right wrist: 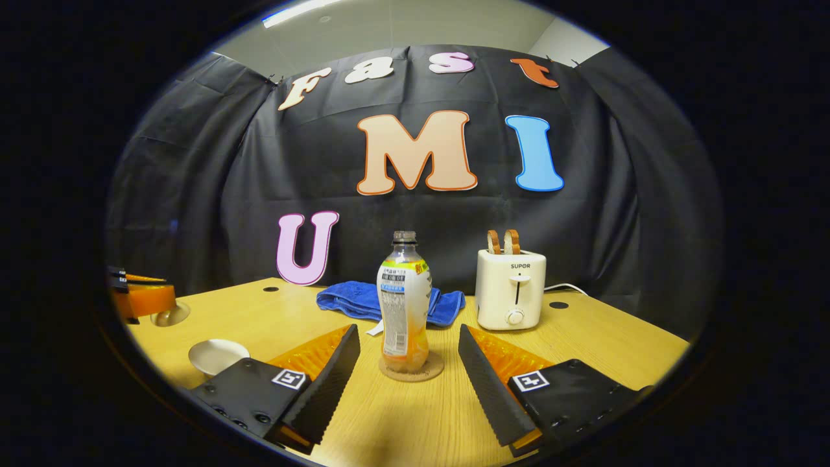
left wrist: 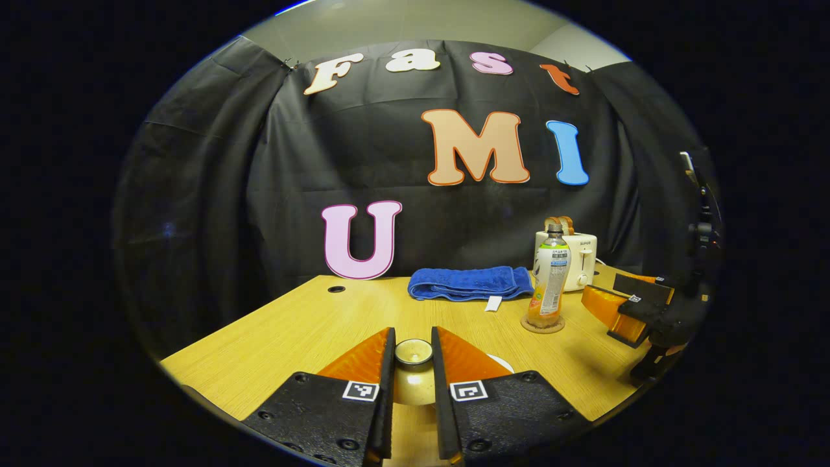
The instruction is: Open the teacup lid with one hand, grasp the water bottle and pour water into the teacup with the other hand; after pouring, place the water bottle on the coaster and then close the teacup lid.
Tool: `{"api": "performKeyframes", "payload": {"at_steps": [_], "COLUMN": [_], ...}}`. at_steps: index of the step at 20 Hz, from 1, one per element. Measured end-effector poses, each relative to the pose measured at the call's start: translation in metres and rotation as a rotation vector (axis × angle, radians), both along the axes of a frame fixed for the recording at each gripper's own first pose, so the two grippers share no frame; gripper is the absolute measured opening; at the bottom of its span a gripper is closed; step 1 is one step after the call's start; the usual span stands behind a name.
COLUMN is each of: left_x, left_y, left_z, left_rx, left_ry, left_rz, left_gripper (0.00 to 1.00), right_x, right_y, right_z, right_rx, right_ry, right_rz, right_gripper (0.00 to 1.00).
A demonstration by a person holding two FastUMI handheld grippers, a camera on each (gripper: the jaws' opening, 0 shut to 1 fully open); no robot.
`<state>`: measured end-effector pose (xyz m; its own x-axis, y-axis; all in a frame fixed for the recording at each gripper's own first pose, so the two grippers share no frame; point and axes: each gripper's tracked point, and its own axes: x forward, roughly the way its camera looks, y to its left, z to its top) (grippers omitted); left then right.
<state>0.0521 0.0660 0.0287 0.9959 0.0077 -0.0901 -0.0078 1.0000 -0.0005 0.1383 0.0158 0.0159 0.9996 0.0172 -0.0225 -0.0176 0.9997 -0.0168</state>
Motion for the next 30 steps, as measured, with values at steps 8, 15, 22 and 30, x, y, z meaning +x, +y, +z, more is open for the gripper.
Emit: {"api": "performKeyframes", "payload": {"at_steps": [8,15,22,30], "left_x": [-0.004,-0.002,0.002,0.003], "left_y": [0.008,0.009,0.016,0.026], "left_z": [0.010,0.007,0.003,0.008], "left_rx": [-0.026,-0.071,-0.094,-0.094], "left_ry": [-0.018,-0.005,0.004,-0.014], "left_rz": [-0.007,-0.020,-0.014,0.004], "left_gripper": [0.25,0.25,0.25,0.25], "right_x": [0.048,0.078,0.104,0.096], "right_y": [0.015,0.013,0.010,0.025], "right_z": [-0.007,-0.034,-0.044,-0.032], "right_rx": [-0.027,-0.061,-0.053,-0.148], "right_ry": [0.023,0.067,0.083,0.056], "right_rz": [-0.007,-0.062,-0.074,-0.010], "right_gripper": [0.98,0.93,0.92,0.70]}}
